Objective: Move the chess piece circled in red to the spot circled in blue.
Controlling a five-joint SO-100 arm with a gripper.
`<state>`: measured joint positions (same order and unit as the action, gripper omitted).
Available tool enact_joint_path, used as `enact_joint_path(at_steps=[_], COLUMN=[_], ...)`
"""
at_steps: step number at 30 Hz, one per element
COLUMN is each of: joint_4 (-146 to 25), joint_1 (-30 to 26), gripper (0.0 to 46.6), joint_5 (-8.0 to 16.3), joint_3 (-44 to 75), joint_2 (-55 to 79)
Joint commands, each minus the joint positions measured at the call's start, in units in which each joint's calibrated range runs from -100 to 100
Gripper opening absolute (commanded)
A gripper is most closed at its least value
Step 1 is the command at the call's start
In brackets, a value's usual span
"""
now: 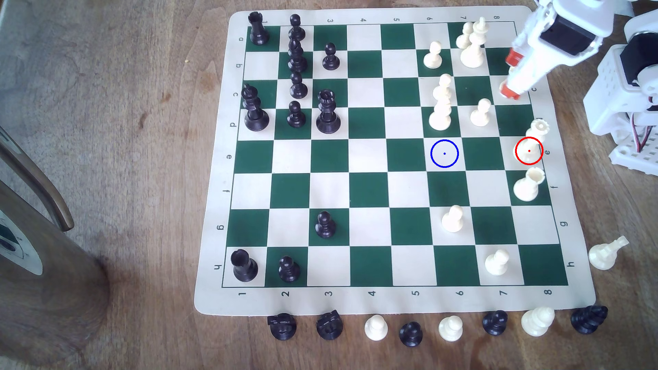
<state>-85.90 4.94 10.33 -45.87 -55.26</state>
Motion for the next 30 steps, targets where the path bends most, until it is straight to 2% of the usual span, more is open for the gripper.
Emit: enact_joint_path(at_steps=[1, 6, 11, 19, 30], joint_4=[-3.87, -5.09, -3.62, 1.29, 2.19], joint_1=[-0.6, -2.01, -5.92, -9.83, -11.94], gripper=[14.7, 13.8, 16.8, 18.2, 17.4], joint_5=[0.24, 1.27, 3.61, 6.3, 6.84], joint_3=[1.62, -1.82, -5.72, -10.16, -11.25], joint_2=[0.67, 2.2, 5.68, 6.28, 7.72])
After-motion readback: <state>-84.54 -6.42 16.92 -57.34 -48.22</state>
